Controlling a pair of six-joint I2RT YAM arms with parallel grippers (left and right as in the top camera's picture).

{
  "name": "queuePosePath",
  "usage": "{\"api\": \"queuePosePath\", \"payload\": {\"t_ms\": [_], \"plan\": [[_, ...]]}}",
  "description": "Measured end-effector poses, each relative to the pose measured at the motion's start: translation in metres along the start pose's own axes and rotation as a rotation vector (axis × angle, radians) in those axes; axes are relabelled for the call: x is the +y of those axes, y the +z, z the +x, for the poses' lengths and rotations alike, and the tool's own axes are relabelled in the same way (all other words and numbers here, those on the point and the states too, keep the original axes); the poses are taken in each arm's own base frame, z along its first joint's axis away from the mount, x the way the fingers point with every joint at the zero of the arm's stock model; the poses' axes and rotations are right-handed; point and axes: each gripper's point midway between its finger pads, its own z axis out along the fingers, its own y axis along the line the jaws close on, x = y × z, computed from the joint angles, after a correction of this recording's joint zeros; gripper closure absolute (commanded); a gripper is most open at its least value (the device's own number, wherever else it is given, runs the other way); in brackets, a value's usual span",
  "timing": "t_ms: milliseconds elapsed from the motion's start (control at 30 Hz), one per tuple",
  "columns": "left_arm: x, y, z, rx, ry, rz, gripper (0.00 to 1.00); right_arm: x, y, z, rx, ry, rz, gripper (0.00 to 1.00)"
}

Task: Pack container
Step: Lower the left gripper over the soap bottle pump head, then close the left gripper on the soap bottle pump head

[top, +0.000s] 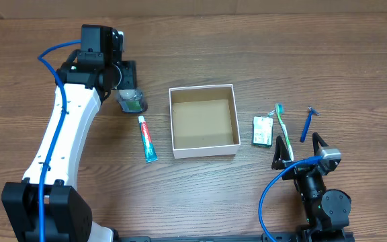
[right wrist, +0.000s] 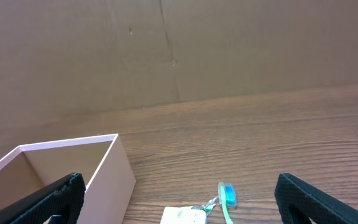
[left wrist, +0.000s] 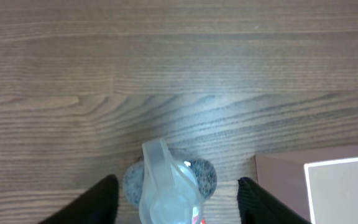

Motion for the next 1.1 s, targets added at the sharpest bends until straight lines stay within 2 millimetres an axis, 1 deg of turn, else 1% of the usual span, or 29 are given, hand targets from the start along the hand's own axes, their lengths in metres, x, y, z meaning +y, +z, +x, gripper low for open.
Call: {"api": "queuePosePath", "payload": {"t_ms": [133, 233, 267, 367, 533, 567, 667, 733, 867, 933, 1000, 1100], "plan": [[0.001, 0.004, 0.005, 0.022, -0.004, -0.005, 0.27, 0.0, 0.0, 0.0, 0.0, 0.0, 0.0, 0.0], [0.002, 0.011, 0.009, 0.043, -0.005, -0.009, 0.35, 0.0, 0.0, 0.0, 0.0, 0.0, 0.0, 0.0], [0.002, 0.014, 0.01, 0.051, -0.005, -0.012, 0.36, 0.0, 0.0, 0.0, 0.0, 0.0, 0.0, 0.0], [0.004, 0.024, 0.015, 0.076, -0.007, -0.018, 0.35, 0.0, 0.0, 0.0, 0.0, 0.0, 0.0, 0.0], [0.004, 0.033, 0.02, 0.102, -0.008, -0.021, 0.35, 0.0, 0.0, 0.0, 0.0, 0.0, 0.0, 0.0], [0.004, 0.035, 0.021, 0.107, -0.008, -0.022, 0.32, 0.0, 0.0, 0.0, 0.0, 0.0, 0.0, 0.0], [0.005, 0.039, 0.023, 0.115, -0.008, -0.023, 0.31, 0.0, 0.0, 0.0, 0.0, 0.0, 0.0, 0.0], [0.005, 0.042, 0.022, 0.114, -0.009, -0.023, 0.34, 0.0, 0.0, 0.0, 0.001, 0.0, 0.0, 0.0], [0.005, 0.045, 0.016, 0.089, -0.014, -0.028, 0.48, 0.0, 0.0, 0.0, 0.0, 0.0, 0.0, 0.0], [0.006, 0.046, 0.013, 0.077, -0.014, -0.03, 0.53, 0.0, 0.0, 0.0, 0.0, 0.0, 0.0, 0.0], [0.006, 0.046, 0.01, 0.067, -0.017, -0.03, 0.55, 0.0, 0.0, 0.0, 0.0, 0.0, 0.0, 0.0], [0.006, 0.046, 0.009, 0.062, -0.019, -0.032, 0.57, 0.0, 0.0, 0.0, 0.0, 0.0, 0.0, 0.0]]}}
